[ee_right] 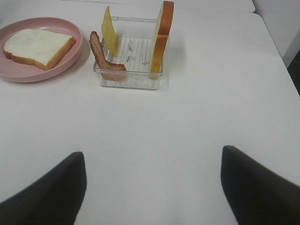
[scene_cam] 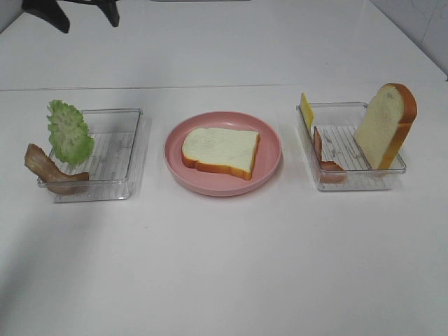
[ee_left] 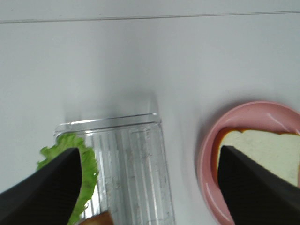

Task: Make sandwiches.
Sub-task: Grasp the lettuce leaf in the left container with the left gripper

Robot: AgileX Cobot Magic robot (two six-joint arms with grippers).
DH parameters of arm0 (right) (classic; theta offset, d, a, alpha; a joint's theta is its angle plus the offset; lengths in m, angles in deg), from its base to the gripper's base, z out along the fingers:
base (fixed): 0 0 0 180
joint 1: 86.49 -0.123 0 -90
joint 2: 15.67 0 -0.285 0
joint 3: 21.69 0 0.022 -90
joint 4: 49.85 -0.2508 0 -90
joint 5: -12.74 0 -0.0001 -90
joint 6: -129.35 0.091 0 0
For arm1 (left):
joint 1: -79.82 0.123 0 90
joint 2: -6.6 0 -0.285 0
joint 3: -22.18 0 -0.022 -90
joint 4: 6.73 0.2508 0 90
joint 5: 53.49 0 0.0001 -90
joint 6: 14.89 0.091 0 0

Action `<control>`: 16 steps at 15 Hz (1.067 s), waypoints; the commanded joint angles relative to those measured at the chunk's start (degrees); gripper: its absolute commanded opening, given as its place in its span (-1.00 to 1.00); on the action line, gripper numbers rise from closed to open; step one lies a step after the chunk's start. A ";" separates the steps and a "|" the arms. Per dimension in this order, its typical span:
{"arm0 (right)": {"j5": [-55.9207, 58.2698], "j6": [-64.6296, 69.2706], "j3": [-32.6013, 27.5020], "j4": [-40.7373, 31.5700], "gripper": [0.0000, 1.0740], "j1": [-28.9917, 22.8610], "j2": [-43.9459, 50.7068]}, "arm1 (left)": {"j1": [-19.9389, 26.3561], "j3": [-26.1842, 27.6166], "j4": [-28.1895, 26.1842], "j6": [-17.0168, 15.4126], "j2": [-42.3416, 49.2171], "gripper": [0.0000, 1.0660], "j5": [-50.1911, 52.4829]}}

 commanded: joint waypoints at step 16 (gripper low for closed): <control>-0.63 -0.74 0.06 0.17 0.41 0.46 0.92 | 8.14 -17.48 -0.34 0.11 -5.10 0.41 -1.43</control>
